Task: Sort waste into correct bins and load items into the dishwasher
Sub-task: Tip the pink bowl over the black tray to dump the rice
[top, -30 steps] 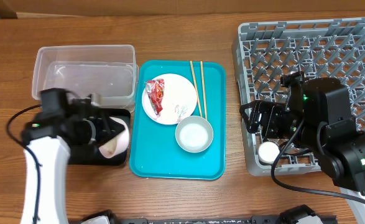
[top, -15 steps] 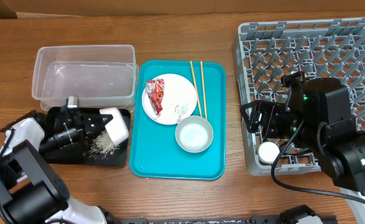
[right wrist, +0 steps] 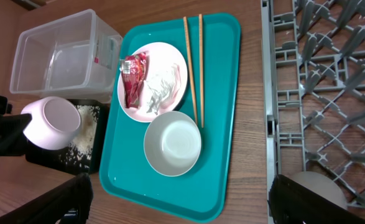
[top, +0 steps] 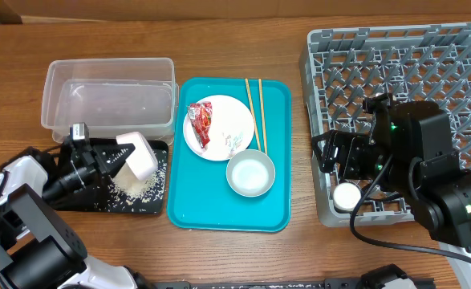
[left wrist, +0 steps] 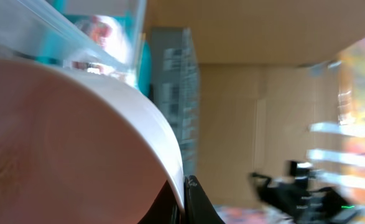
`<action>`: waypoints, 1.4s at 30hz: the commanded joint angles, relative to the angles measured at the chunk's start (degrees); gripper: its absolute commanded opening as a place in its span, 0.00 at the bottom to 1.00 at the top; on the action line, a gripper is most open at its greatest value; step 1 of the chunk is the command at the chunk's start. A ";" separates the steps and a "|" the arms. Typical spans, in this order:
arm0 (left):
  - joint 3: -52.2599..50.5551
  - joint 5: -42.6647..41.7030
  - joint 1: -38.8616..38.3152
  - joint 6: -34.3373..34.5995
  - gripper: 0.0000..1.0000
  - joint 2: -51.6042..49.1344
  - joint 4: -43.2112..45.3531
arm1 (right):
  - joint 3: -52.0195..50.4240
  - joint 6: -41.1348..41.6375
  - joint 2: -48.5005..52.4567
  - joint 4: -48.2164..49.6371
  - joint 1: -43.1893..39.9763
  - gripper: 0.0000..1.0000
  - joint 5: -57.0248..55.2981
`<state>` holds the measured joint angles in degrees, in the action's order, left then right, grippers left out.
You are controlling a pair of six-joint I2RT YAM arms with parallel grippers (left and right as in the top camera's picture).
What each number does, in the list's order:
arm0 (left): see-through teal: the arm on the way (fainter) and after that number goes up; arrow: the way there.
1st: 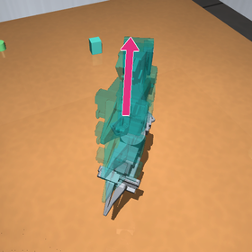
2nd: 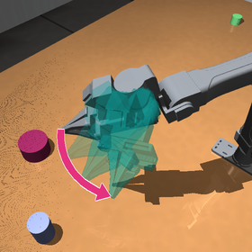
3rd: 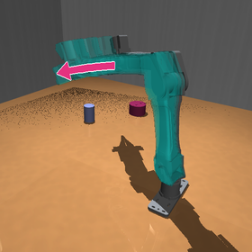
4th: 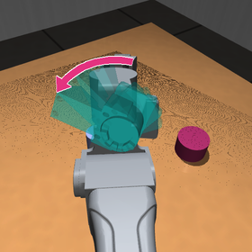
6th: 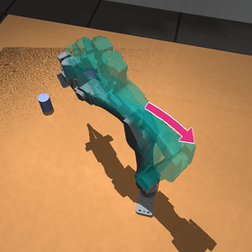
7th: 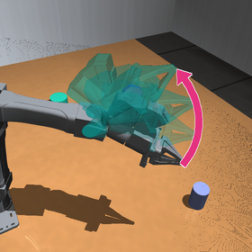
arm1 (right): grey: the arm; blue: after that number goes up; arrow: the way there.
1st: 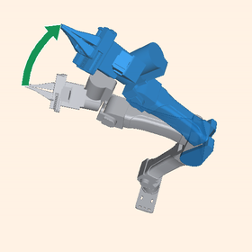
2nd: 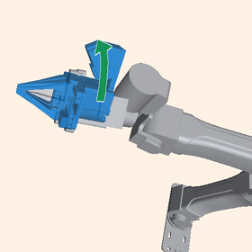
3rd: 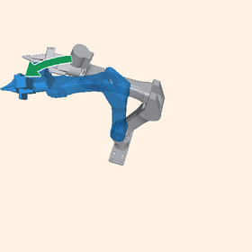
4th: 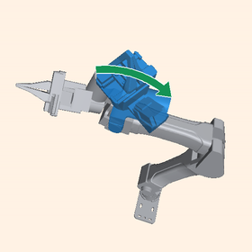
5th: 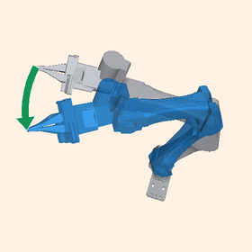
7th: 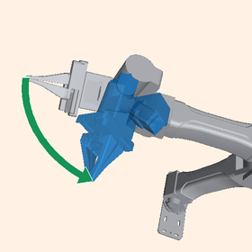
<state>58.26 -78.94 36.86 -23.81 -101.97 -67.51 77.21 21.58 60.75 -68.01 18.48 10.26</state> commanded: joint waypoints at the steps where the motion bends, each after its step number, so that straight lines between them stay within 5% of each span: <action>1: 3.02 7.87 0.46 1.25 0.04 2.40 -1.79 | 0.81 -0.66 -0.22 0.48 0.31 0.93 -0.33; 6: 3.41 5.92 0.42 -0.83 0.04 5.18 -2.47 | 0.81 -0.63 -0.22 0.48 0.31 0.94 -0.33; 9: 3.54 14.95 0.46 18.91 0.04 6.64 2.54 | 0.81 -0.63 -0.22 0.63 0.31 0.94 -0.31; 12: 3.58 0.63 -0.85 -5.20 0.04 9.53 -3.87 | 0.81 -0.61 -0.20 0.63 0.31 0.94 -0.31; 13: 3.65 4.66 -0.90 -3.74 0.04 10.23 -0.57 | 0.81 -0.61 -0.22 0.66 0.31 0.94 -0.31; 15: 3.69 9.11 -0.87 13.90 0.04 10.69 -0.24 | 0.81 -0.61 -0.20 0.70 0.31 0.94 -0.31; 17: 3.72 0.00 -1.36 -0.74 0.04 11.50 -3.15 | 0.81 -0.61 -0.20 0.55 0.31 0.94 -0.31; 18: 3.85 1.84 -1.42 -2.58 0.04 11.78 -1.57 | 0.81 -0.61 -0.20 0.50 0.31 0.94 -0.31; 20: 3.89 7.32 -1.42 10.34 0.04 11.78 -0.68 | 0.81 -0.63 -0.22 0.52 0.31 0.94 -0.33; 22: 3.91 3.63 -1.95 2.32 0.04 12.20 -3.48 | 0.81 -0.63 -0.22 0.39 0.31 0.94 -0.31; 29: 5.05 5.09 -5.11 -0.42 0.04 17.25 -8.79 | 0.81 -0.63 -0.22 0.44 0.31 0.94 -0.33; 31: 6.62 15.21 -6.25 5.01 0.04 19.58 -5.92 | 0.81 -0.61 -0.22 0.44 0.31 0.94 -0.31; 33: 7.15 30.77 -6.99 18.99 0.04 21.92 -0.76 | 0.81 -0.61 -0.20 0.44 0.31 0.94 -0.31; 37: 7.30 20.59 -9.38 20.00 0.04 26.12 1.18 | 0.81 -0.61 -0.22 0.42 0.31 0.94 -0.31; 42: 9.86 27.61 -18.53 23.30 0.04 28.52 2.49 | 0.81 -0.61 -0.22 0.39 0.31 0.94 -0.31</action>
<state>65.52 -56.05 23.31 -4.69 -75.20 -65.32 77.21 21.30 60.75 -67.77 18.48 10.22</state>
